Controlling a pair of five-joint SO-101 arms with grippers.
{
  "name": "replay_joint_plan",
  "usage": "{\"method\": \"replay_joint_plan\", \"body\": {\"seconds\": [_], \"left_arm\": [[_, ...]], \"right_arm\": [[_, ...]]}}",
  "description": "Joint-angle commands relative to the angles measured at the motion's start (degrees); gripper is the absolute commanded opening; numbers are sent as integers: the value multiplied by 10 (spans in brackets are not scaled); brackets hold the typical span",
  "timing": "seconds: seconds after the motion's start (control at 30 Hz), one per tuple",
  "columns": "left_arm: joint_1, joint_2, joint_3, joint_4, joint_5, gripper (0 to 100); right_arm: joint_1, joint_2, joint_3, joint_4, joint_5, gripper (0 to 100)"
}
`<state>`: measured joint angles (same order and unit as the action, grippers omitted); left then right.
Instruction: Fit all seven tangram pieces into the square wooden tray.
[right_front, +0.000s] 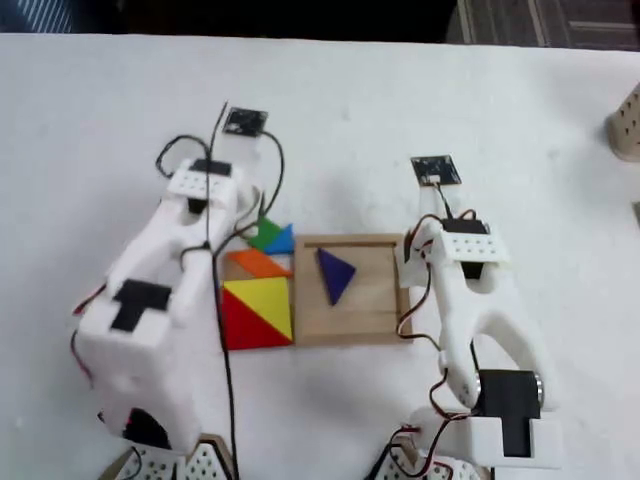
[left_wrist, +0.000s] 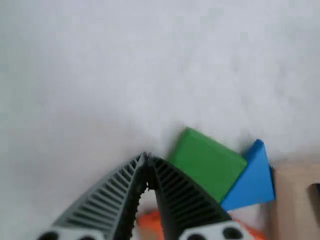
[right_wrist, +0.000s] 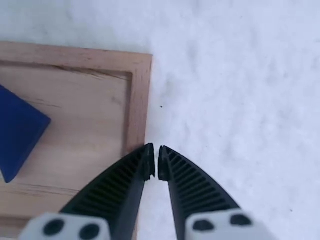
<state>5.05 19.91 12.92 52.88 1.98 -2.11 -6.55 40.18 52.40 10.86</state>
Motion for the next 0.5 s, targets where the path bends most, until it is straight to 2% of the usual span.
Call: {"method": "replay_joint_plan", "body": {"seconds": [0.0, 0.3, 0.47], "left_arm": [[-19, -127, 74, -69, -5, 23], [19, -349, 271, -82, -4, 23], [16, -480, 375, -87, -4, 23]], "right_arm": [[-6, -22, -4, -7, 5, 19], [-6, -22, -4, -5, 4, 19], [-6, -26, -4, -4, 4, 19]]}}
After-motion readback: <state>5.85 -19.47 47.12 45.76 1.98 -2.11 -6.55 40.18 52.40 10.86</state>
